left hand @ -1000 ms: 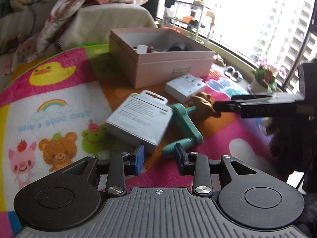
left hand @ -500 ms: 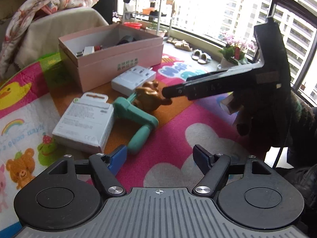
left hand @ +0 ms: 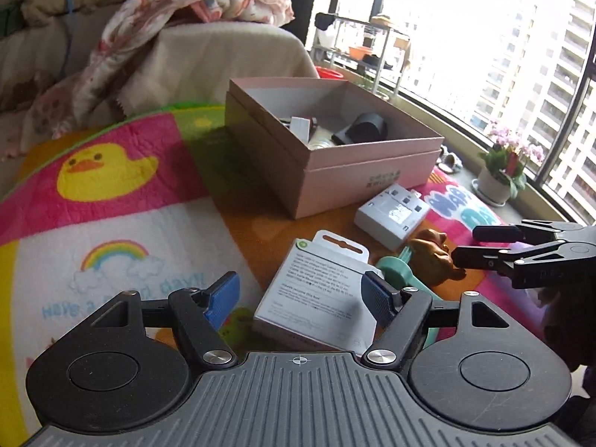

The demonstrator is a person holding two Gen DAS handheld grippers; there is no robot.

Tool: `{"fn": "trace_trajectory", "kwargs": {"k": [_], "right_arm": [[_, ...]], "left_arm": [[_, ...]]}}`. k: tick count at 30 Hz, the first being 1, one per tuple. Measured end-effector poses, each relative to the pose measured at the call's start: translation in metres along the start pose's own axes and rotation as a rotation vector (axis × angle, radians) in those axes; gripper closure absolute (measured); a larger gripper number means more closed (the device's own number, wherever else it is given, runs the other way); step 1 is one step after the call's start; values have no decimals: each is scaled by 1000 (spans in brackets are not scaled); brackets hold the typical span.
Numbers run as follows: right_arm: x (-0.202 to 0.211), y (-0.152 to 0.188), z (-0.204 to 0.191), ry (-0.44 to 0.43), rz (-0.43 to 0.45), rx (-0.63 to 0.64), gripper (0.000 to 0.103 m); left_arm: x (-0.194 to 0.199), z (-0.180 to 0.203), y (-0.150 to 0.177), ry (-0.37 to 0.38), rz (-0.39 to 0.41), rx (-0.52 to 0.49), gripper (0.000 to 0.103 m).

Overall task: Organize rigid objects
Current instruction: 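Grasp the white product box with the left gripper, then hold the white box in the left gripper while the right gripper grasps the teal clip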

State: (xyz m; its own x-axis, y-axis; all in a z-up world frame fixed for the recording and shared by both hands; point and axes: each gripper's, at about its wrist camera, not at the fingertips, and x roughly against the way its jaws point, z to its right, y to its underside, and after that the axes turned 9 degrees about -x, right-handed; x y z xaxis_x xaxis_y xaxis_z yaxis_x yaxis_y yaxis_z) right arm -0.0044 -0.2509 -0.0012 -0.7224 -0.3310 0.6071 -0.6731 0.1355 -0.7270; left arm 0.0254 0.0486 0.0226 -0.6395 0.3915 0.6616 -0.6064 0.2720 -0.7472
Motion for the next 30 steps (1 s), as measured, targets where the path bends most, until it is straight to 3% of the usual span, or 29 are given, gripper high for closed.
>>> {"fn": "trace_trajectory", "kwargs": {"k": [4,9,17,20,24,26,30], "right_arm": [[0,0,0,0,0,1,22],[0,0,0,-1,-1,2,22],[0,0,0,-1,-1,3,22],[0,0,0,1,0,1,22],[2,0,-4,22,5,15,22],[7,2,-9,34,31,45,22],[20,3,-29,0,68,113,22]], "left_arm": [[1,20,7,35,-24,-74,25],[-3,42,12,-23,-41,-150,25],[-11,48,17,-74,-14,-129,28],[-2,44,25,-105,7,-70,29],[11,30,39,-224,25,27,28],[16,27,44,-228,42,63,28],[14,35,46,-264,38,23,29]]}}
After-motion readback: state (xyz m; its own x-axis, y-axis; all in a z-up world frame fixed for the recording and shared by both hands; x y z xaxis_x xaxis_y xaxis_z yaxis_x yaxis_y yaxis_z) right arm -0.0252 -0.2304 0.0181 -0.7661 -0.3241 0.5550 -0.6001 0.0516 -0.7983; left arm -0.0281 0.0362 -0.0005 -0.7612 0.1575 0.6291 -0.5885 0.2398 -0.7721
